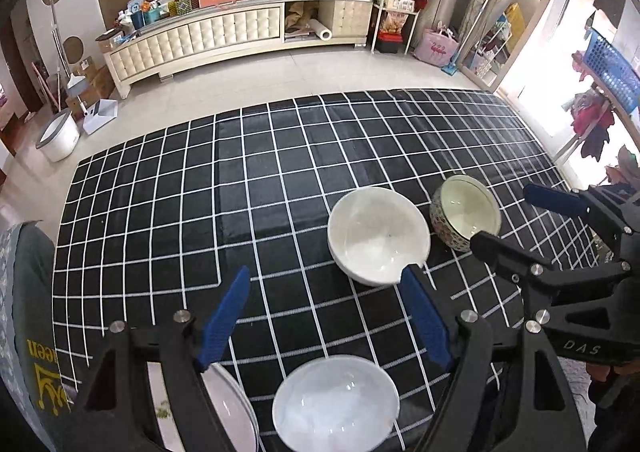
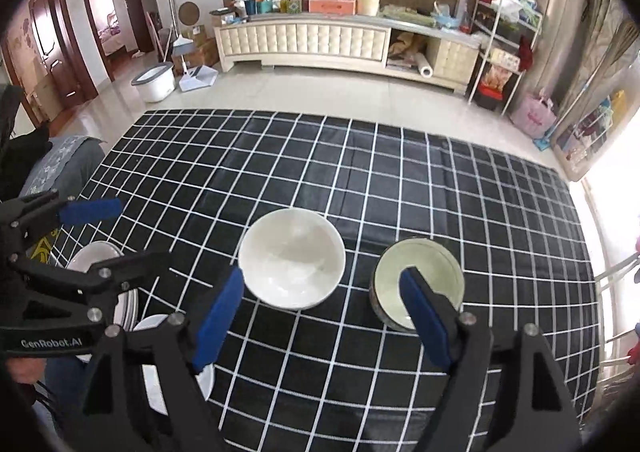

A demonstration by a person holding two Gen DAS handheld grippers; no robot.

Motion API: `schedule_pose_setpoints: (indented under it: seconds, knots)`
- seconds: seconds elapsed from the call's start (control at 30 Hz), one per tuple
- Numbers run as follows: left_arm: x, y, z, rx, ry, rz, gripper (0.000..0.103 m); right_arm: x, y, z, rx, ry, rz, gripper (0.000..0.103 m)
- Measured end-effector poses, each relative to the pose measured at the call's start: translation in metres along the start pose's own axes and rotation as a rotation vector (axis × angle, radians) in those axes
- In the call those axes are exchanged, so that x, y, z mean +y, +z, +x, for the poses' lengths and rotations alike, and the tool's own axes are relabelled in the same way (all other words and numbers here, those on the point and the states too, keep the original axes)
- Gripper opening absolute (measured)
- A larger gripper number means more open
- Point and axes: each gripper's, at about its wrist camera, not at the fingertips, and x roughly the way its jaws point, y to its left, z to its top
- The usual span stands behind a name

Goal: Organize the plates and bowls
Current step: 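Move both grippers to the cream bowl and pinch its rim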

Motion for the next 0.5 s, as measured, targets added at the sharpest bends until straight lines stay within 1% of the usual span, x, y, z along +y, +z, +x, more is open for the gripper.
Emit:
schedule_pose_setpoints:
  seconds: [0.17, 0.27, 0.5]
  knots:
    - [0.002, 0.014, 0.031, 0.045, -0.01, 0.003, 0.076, -0.011, 0.007, 0.029, 0.04, 0.007, 0.023, 0.083]
    - [0.004, 0.02, 0.05, 0.069, -0.013, 0.003, 0.076, -0.019, 0.011, 0.042, 0.053, -0.003, 0.041, 0.083]
    - [0.007, 0.026, 0.083, 0.11, -0.015, 0.006, 0.076, -0.025, 0.017, 0.073, 0.119, -0.019, 0.026, 0.083]
